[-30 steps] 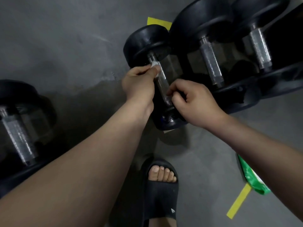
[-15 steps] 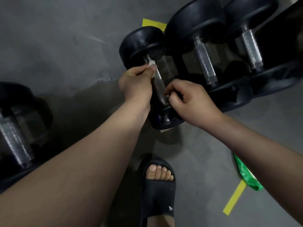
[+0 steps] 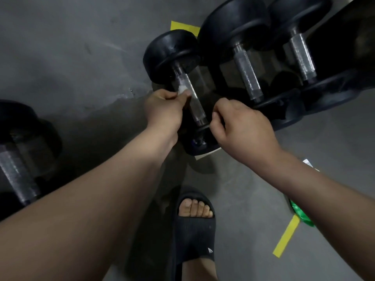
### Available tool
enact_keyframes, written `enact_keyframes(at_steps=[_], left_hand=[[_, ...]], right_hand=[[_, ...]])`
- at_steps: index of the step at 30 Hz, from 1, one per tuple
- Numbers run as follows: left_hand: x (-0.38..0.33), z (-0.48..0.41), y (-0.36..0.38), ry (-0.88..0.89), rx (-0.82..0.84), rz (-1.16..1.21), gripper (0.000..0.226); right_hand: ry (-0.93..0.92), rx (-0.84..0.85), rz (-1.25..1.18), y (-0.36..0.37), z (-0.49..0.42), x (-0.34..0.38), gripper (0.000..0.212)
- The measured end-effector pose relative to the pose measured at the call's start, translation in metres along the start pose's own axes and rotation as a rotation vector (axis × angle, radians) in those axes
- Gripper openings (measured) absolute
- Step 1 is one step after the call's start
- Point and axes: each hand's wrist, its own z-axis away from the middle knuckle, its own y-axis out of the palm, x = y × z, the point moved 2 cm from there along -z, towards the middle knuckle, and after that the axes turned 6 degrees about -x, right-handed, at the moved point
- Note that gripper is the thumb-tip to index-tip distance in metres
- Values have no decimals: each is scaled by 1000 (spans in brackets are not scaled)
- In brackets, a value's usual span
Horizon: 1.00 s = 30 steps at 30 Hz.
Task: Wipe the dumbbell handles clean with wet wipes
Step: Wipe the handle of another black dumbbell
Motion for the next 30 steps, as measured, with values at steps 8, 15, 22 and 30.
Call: enact_keyframes(at_steps=[8, 15, 22, 30], left_hand=[[-23, -18, 5, -29, -45, 93, 26], [-6, 8, 1, 57, 25, 130, 2], [-21, -8, 15, -56, -98, 285, 24], [-3, -17, -1, -70, 36, 80, 21]], right_hand=[[84, -94, -76, 12, 6, 2, 22], [101, -59, -116, 15, 4, -1, 17], [122, -42, -105, 16, 4, -1, 19], [154, -43, -77, 14, 4, 0, 17]])
